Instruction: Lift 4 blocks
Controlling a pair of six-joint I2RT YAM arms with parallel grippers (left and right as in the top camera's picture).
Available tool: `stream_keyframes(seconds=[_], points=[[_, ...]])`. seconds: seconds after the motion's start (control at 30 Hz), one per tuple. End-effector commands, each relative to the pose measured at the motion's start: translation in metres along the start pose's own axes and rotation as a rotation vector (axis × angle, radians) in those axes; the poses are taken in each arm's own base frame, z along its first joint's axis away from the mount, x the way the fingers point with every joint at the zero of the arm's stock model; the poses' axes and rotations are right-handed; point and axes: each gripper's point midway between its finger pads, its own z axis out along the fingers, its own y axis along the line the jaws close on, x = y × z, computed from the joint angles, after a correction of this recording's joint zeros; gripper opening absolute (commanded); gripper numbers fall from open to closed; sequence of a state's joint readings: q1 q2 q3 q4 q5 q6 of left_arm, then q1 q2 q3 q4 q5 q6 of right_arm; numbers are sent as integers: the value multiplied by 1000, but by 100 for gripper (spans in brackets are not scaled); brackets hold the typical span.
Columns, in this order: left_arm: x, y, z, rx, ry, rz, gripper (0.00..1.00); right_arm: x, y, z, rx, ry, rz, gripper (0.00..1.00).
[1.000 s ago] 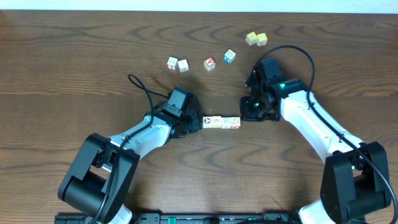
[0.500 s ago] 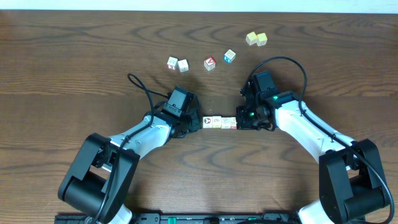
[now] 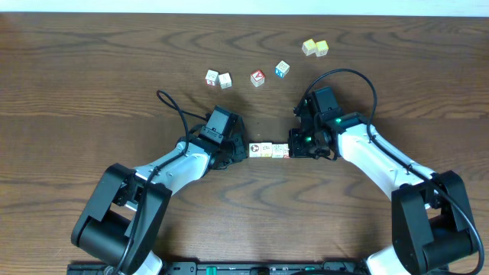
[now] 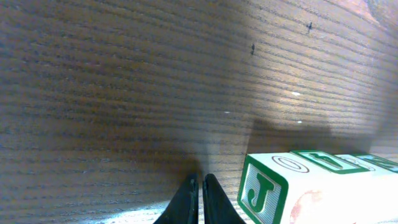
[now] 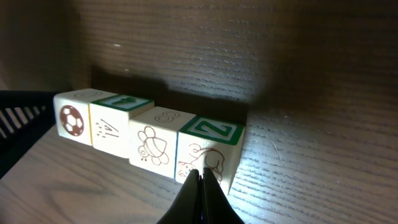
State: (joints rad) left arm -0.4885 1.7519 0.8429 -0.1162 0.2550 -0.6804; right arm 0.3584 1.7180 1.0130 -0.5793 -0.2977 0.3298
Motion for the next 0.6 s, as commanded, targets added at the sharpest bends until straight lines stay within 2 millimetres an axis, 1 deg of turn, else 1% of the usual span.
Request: stream_keyframes(seconds=[0.0,0.13,0.33,0.57], points=[[-4,5,-1,-33,-21,1,7,11,-4,14,17,46,16,1],[-4,5,-1,-33,-21,1,7,10,-8,18,35,45,16,1],[-4,5,-1,-34,-20,1,7,10,-29,15,152,31,52,1],[-3,5,-1,-36,-18,1,7,11,-45,10,209,40,80,1]])
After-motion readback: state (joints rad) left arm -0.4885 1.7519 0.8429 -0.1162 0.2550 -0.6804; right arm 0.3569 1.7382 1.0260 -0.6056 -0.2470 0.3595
